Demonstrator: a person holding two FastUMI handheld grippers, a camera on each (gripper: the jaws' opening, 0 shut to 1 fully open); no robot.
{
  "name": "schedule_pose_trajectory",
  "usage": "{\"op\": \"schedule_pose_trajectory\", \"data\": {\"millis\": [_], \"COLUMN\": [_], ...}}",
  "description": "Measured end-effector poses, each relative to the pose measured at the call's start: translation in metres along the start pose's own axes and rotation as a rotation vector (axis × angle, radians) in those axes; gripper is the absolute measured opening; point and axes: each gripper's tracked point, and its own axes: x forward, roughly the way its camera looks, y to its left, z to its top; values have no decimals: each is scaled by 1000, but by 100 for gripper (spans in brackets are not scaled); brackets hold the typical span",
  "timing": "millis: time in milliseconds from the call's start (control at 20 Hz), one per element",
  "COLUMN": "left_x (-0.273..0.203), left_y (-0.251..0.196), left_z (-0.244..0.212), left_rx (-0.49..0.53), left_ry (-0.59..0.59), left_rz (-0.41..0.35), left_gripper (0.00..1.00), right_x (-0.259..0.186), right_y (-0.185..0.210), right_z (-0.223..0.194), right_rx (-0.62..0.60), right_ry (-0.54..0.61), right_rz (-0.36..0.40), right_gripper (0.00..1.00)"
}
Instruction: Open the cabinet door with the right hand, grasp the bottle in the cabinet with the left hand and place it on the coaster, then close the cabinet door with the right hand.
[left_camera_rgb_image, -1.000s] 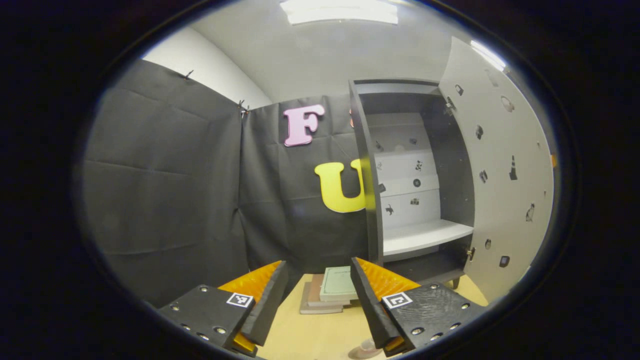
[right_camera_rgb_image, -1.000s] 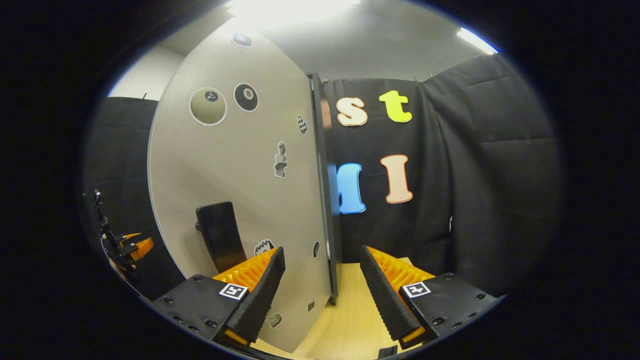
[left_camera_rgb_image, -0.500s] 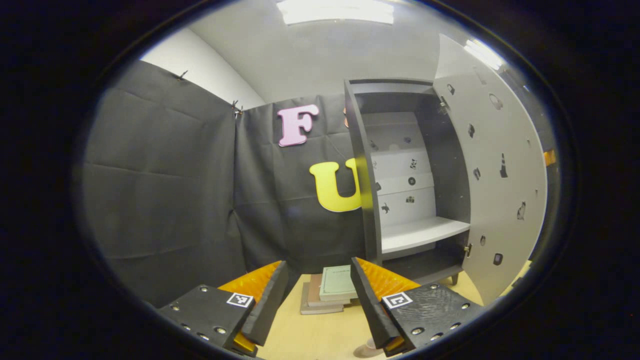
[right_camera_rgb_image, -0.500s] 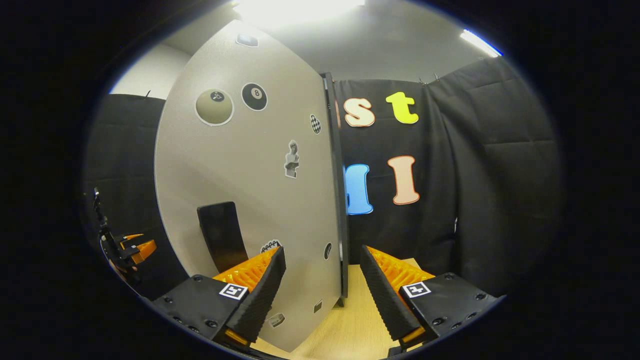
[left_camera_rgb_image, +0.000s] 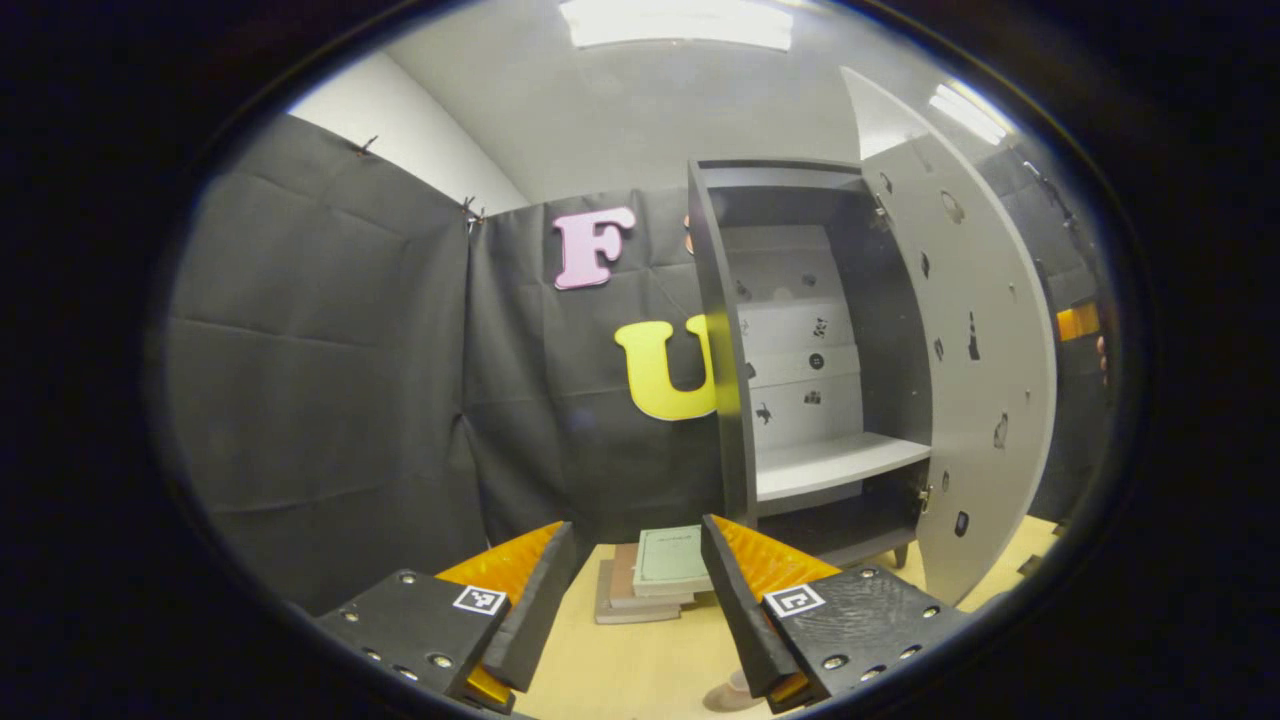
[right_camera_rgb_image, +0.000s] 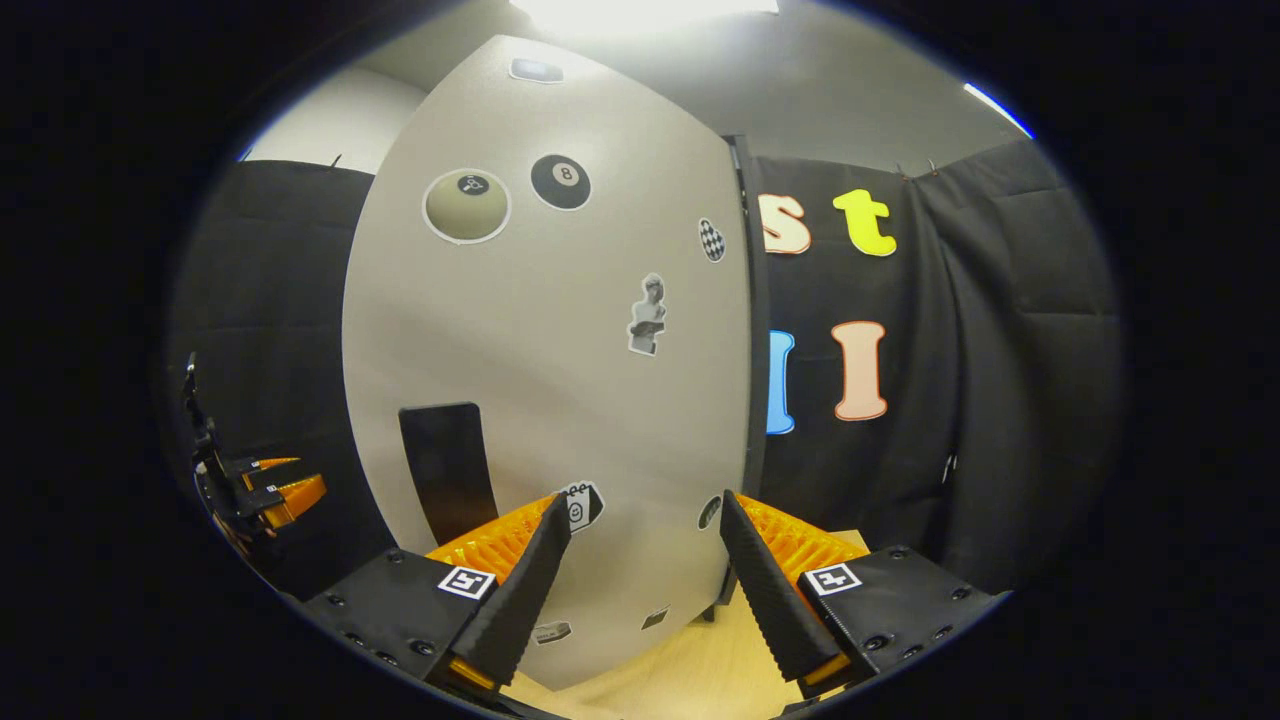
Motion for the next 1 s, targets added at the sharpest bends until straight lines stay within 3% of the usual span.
{"op": "schedule_pose_trajectory", "data": {"millis": [500, 750, 800, 1000], "left_x": [-16, -18, -25, -34], "left_y": [46, 63, 71, 77], "left_z": [-17, -27, -28, -31], "left_rx": [-7, -12, -14, -25], "left_ry": [40, 50, 53, 65], "left_rz": [85, 136, 143, 159], "left_gripper": [78, 78, 75, 78], "right_x": [64, 92, 96, 101], "right_y": [69, 99, 101, 106], "right_z": [-4, -8, -6, -4], "right_rx": [-14, -48, -53, -50], "right_ry": [13, 13, 8, -2], "right_rz": [125, 128, 120, 99], "right_gripper": [97, 96, 90, 90]}}
